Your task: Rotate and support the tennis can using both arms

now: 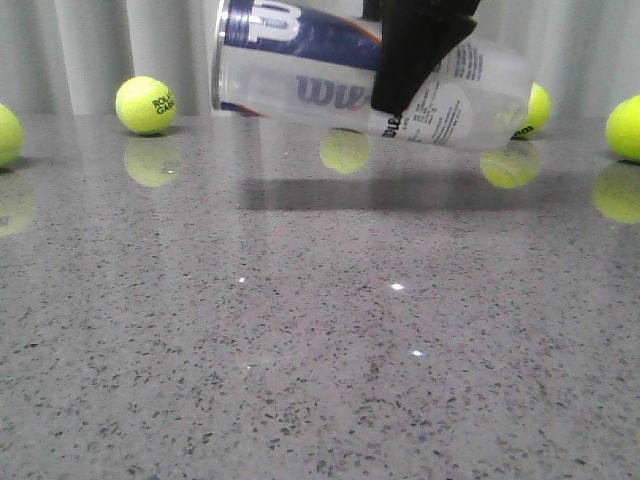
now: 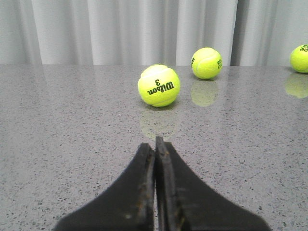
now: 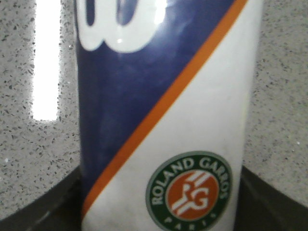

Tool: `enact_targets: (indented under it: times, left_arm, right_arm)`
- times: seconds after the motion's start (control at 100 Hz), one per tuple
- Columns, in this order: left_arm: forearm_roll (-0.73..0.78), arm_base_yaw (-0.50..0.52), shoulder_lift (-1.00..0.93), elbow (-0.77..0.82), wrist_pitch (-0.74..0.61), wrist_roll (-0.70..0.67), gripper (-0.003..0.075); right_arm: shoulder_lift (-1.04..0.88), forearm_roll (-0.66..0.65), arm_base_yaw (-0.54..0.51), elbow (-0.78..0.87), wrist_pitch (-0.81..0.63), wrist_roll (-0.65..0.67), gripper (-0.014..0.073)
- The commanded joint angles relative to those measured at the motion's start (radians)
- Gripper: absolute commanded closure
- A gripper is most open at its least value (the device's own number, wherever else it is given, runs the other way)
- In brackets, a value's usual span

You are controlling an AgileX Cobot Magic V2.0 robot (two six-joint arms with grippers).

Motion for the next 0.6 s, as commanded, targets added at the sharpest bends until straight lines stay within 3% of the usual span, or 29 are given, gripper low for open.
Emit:
enact_targets:
  times: [0.0,0.32,0.39,0.51,0.59]
  left_arm:
    - [-0.005,0.001,-0.034,0.044,-0.086,-0.009,0.0738]
    - [-0.005,0.001,-0.034,0.044,-0.086,-0.009,0.0738]
    - [-0.005,0.001,-0.034,0.044,-0.086,-0.009,0.0738]
    - [-0.005,0.001,-0.034,0.044,-0.086,-0.009,0.0738]
    - [-0.005,0.001,-0.034,0.044,-0.086,-0.009,0.0739]
  right_arm:
    - [-0.017,0.005,0.000,-0.033,0.091,-0.023,0.0316]
    - [0.046,0.005,0.000,-0.032,0.074,-0.022,0.0305]
    - [0.046,0.005,0.000,-0.032,0.076,-0.022,0.0236]
    - [0.046,0.005,0.000,-0.032,0.091,0.012,0.0024]
    - [0.046,0.005,0.000,-0.032,0.091,0.045,-0.0073]
